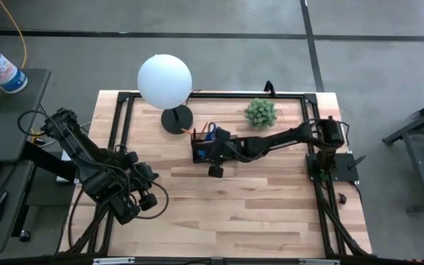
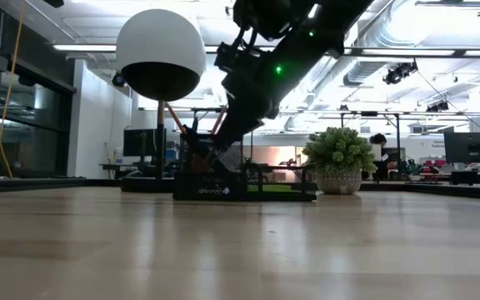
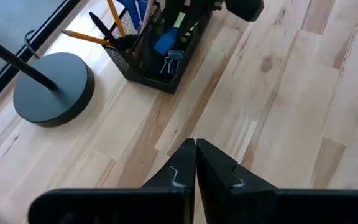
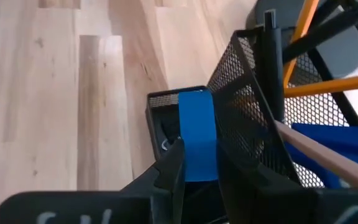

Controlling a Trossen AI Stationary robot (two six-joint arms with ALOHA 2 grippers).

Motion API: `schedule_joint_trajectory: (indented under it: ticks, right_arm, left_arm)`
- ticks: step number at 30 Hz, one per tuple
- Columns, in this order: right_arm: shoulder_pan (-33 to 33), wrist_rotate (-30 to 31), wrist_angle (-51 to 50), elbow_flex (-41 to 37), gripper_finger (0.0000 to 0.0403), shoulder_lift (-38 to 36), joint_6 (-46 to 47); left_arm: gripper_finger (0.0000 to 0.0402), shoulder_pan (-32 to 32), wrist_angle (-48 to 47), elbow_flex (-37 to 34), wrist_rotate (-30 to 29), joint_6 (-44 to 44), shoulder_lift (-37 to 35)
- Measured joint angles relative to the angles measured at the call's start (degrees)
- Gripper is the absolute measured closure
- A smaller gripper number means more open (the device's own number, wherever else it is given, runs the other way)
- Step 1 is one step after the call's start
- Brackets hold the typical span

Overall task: Pick and place office supplies into organizer
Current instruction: Put the blue eraser into the bottom left side of the desk organizer, then return to Home Position

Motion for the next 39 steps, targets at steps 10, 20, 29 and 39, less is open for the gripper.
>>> schedule_joint_trajectory:
  ticks: [10,20,29,39]
  right_arm:
    - [0.13,1.99,0.2,-0.02,0.0328,0.49,-0.2]
    - [0.11,2.41,-2.23,-0.04,0.0292,0.49,0.2]
    - [0.18,2.59,-2.29,-0.13,0.0258,0.58,1.12]
    - [4.05,2.08,-2.55,-0.22,0.0284,-1.07,0.32]
  left_arm:
    - [0.0399,0.01,0.11,0.0,-0.02,0.0,0.0]
    - [0.0399,0.0,0.47,-0.02,-0.02,0.0,0.0]
    - [0.0399,0.0,1.01,0.0,-0.02,0.0,0.0]
    - [0.0399,0.01,1.03,0.0,0.38,0.03,0.0]
